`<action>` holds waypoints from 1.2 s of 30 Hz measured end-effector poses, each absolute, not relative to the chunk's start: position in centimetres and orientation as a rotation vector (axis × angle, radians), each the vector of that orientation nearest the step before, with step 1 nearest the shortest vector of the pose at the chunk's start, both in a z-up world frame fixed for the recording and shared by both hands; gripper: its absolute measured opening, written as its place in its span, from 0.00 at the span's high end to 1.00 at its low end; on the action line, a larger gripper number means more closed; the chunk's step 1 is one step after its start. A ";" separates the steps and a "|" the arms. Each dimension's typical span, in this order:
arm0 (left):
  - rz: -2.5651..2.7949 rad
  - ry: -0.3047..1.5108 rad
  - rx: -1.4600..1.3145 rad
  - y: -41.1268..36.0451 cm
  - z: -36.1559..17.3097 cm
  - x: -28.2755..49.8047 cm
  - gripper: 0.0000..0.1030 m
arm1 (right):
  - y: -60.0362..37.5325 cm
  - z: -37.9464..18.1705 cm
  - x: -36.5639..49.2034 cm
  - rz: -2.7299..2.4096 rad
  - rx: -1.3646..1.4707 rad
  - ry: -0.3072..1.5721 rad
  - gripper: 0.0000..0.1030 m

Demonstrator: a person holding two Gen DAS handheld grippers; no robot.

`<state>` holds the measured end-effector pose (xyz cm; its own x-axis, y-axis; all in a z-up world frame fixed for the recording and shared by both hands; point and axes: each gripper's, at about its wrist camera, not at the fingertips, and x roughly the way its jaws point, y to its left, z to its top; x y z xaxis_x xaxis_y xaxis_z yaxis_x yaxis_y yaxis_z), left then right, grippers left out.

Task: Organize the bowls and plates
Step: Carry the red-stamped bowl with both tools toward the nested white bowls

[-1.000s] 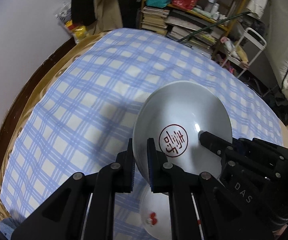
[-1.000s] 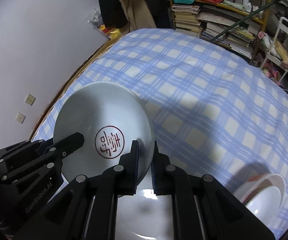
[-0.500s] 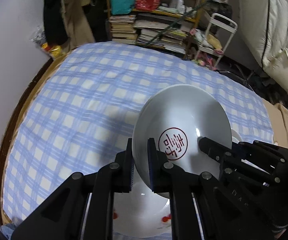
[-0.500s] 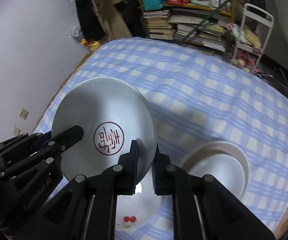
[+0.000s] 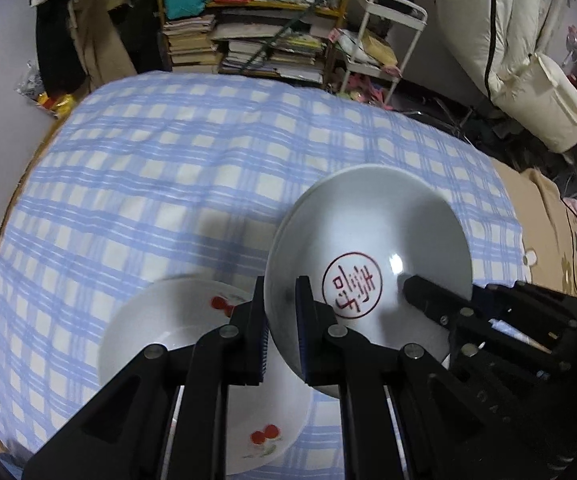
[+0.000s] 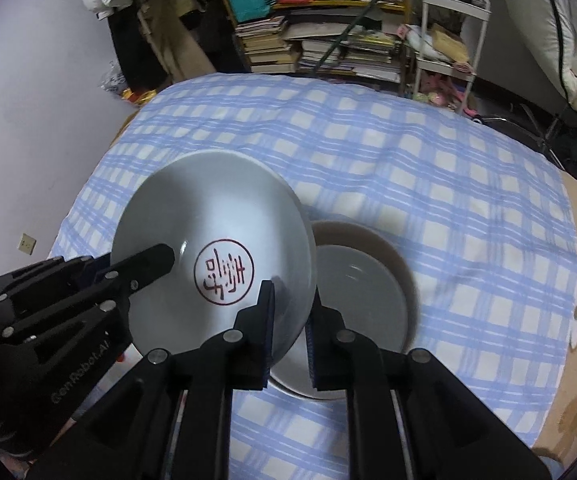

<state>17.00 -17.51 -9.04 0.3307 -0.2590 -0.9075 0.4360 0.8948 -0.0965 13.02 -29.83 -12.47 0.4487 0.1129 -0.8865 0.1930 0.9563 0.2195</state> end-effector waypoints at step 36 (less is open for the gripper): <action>-0.435 1.204 0.354 -22.8 -13.3 14.5 0.86 | -34.3 -17.7 9.6 -0.052 0.448 1.058 0.85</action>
